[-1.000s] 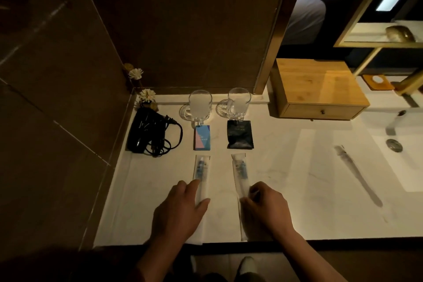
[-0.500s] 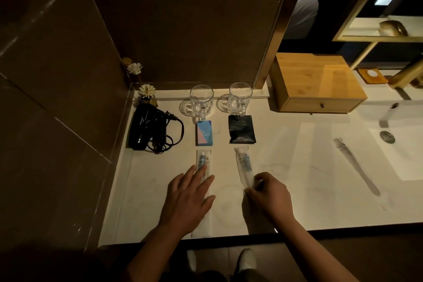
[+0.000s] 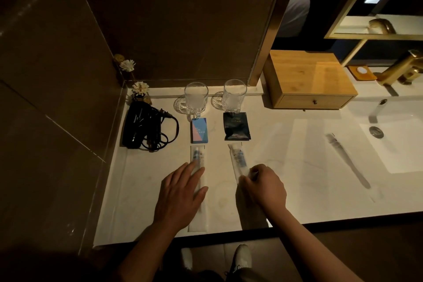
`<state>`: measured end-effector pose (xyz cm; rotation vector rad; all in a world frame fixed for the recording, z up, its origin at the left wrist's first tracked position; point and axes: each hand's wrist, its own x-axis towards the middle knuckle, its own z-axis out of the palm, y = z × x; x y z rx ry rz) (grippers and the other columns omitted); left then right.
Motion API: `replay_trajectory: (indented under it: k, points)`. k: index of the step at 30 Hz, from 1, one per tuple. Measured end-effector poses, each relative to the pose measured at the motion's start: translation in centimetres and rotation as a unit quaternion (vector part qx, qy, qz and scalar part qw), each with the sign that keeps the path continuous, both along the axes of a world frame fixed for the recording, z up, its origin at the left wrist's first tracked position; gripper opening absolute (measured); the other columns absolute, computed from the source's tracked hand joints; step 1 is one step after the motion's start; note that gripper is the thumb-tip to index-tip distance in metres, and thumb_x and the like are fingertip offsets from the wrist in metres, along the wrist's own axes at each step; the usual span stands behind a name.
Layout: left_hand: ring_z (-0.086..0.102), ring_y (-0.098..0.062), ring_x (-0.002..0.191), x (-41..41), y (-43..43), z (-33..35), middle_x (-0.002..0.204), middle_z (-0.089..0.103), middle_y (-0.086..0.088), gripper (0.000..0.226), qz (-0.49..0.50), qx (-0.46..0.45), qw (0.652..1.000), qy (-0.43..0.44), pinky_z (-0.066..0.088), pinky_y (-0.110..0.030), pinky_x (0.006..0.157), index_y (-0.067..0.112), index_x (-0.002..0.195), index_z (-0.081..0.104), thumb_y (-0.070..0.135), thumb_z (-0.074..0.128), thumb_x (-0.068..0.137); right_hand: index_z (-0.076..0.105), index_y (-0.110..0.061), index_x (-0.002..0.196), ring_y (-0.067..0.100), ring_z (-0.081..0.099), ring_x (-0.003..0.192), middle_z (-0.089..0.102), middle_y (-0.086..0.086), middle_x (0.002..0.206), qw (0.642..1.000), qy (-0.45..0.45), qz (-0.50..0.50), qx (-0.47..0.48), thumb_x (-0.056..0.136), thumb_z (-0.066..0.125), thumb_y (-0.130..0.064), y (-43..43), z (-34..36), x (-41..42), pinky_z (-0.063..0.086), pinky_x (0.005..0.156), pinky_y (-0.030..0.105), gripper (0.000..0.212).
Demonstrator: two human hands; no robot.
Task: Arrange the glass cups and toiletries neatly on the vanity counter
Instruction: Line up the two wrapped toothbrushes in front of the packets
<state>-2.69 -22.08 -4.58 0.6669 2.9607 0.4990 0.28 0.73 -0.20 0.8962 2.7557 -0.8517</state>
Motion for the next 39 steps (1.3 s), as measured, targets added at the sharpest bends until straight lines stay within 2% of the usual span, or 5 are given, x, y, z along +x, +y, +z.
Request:
replay_trajectory:
  k: [8, 10, 17, 28, 39]
  points:
    - [0.045, -0.02, 0.138, 0.1, -0.1, -0.1, 0.149, 0.051, 0.001, 0.052, 0.007, -0.001, 1.0, 0.003, 0.04, -0.043, 0.108, 0.03, 0.139, 0.047, 0.052, 0.033, 0.095, 0.056, -0.022, 0.078, 0.016, 0.056, 0.064, 0.06, -0.003, 0.076, 1.0, -0.005, -0.001, 0.01, 0.079, 0.061, -0.03, -0.8, 1.0, -0.8, 0.041, 0.053, 0.027, 0.01]
    - [0.046, -0.021, 0.136, 0.0, -0.1, -0.2, 0.148, 0.052, 0.0, 0.052, 0.007, -0.006, 1.0, 0.006, 0.041, -0.043, 0.107, 0.03, 0.138, 0.048, 0.053, 0.035, 0.094, 0.055, -0.019, 0.079, 0.013, 0.053, 0.062, 0.06, -0.002, 0.076, 0.999, 0.026, 0.02, 0.033, 0.083, 0.062, -0.027, -1.0, 1.2, -0.4, 0.038, 0.05, 0.025, 0.011]
    - [0.046, -0.021, 0.135, 0.0, -0.3, -0.4, 0.149, 0.05, -0.001, 0.049, 0.004, -0.01, 1.0, 0.011, 0.041, -0.042, 0.107, 0.031, 0.138, 0.048, 0.051, 0.035, 0.094, 0.065, -0.024, 0.092, 0.01, 0.06, 0.073, 0.064, -0.006, 0.09, 0.987, 0.137, 0.08, 0.006, 0.087, 0.066, -0.031, -2.2, 0.4, 1.5, 0.056, 0.064, 0.029, 0.009]
    - [0.051, -0.022, 0.13, 0.1, -0.3, -0.5, 0.146, 0.053, -0.003, 0.048, 0.011, -0.011, 1.0, 0.018, 0.044, -0.042, 0.103, 0.029, 0.136, 0.049, 0.048, 0.041, 0.092, 0.065, -0.022, 0.103, 0.012, 0.054, 0.07, 0.065, -0.001, 0.092, 0.993, 0.065, 0.102, 0.011, 0.089, 0.064, -0.03, -1.4, -0.2, 1.2, 0.032, 0.053, 0.012, 0.016]
    - [0.053, -0.024, 0.129, 0.1, -0.2, -0.4, 0.144, 0.055, -0.005, 0.049, 0.02, -0.007, 1.0, 0.017, 0.044, -0.043, 0.104, 0.029, 0.135, 0.052, 0.048, 0.036, 0.094, 0.06, -0.02, 0.113, 0.025, 0.066, 0.083, 0.073, 0.007, 0.1, 0.994, 0.055, 0.079, -0.06, 0.088, 0.067, -0.033, -4.1, -0.1, -0.6, 0.054, 0.073, 0.033, 0.029]
